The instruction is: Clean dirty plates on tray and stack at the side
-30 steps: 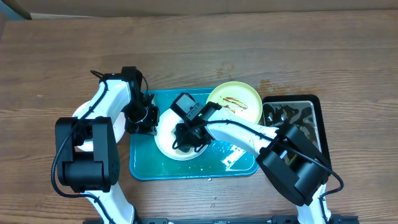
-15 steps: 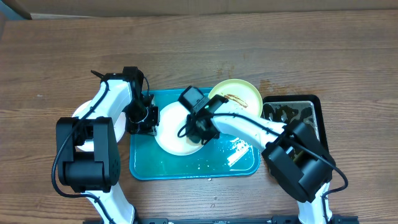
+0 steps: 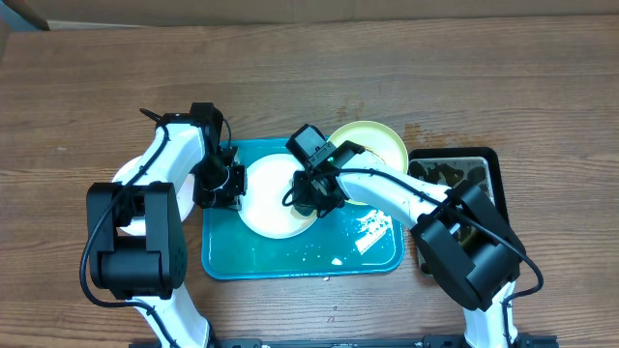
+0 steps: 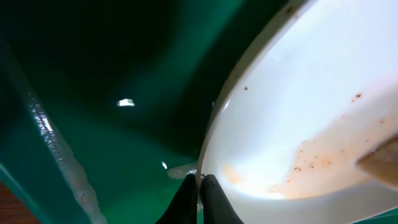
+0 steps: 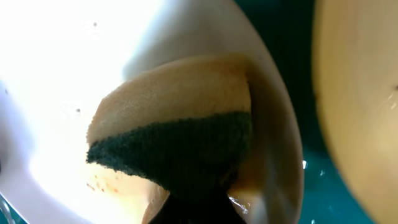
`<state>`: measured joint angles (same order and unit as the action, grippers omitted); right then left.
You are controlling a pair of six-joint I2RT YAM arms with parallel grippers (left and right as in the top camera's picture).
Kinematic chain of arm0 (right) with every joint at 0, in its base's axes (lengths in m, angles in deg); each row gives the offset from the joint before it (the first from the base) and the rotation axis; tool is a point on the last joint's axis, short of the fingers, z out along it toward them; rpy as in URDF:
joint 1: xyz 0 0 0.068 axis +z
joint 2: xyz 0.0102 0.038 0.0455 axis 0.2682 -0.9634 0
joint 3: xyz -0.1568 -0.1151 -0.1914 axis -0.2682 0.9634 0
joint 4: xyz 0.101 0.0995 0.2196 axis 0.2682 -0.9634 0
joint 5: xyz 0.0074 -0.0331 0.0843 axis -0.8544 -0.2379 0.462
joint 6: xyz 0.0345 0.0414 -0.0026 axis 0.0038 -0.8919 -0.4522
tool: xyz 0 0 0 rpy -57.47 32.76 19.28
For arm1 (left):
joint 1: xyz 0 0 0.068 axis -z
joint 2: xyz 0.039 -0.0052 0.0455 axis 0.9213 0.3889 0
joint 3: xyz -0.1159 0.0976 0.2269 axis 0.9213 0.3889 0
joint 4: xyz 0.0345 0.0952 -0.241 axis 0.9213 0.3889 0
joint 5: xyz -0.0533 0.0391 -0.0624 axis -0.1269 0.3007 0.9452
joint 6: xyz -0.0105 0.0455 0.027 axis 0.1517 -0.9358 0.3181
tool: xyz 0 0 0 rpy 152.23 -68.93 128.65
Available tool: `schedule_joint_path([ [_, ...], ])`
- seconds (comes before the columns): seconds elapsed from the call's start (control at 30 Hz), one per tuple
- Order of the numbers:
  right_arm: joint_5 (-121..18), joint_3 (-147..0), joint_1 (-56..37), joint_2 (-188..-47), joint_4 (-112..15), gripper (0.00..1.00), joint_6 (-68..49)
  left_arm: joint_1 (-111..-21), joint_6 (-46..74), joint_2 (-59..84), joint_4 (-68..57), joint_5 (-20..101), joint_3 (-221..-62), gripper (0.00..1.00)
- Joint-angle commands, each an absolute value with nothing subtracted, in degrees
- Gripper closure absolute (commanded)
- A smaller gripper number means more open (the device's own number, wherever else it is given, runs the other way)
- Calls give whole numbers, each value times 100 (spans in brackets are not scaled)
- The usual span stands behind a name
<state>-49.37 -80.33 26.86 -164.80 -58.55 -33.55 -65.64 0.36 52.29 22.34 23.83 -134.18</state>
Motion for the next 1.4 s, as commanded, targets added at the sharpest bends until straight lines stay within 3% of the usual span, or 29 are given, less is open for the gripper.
schedule_joint_path([
  [0.0,-5081,-7983,2697,-16589,-6141,96,-3073,-6623,69,5295,2258,1871,-13400,96],
  [0.57,-6292,-8418,2205,-14926,-7354,96,-2830,-6647,69,4949,2297,1869,-13420,96],
  [1.0,-6440,-8342,-57,-14622,-8548,96,-2398,-6638,115,3172,2389,1347,-13420,96],
  [1.17,-6047,-8020,-624,-14622,-8598,96,-2129,-6625,115,2713,2531,1273,-13420,96],
  [1.37,-4854,-7850,-510,-14622,-8497,96,-1222,-6494,112,2661,3006,1275,-13418,96],
])
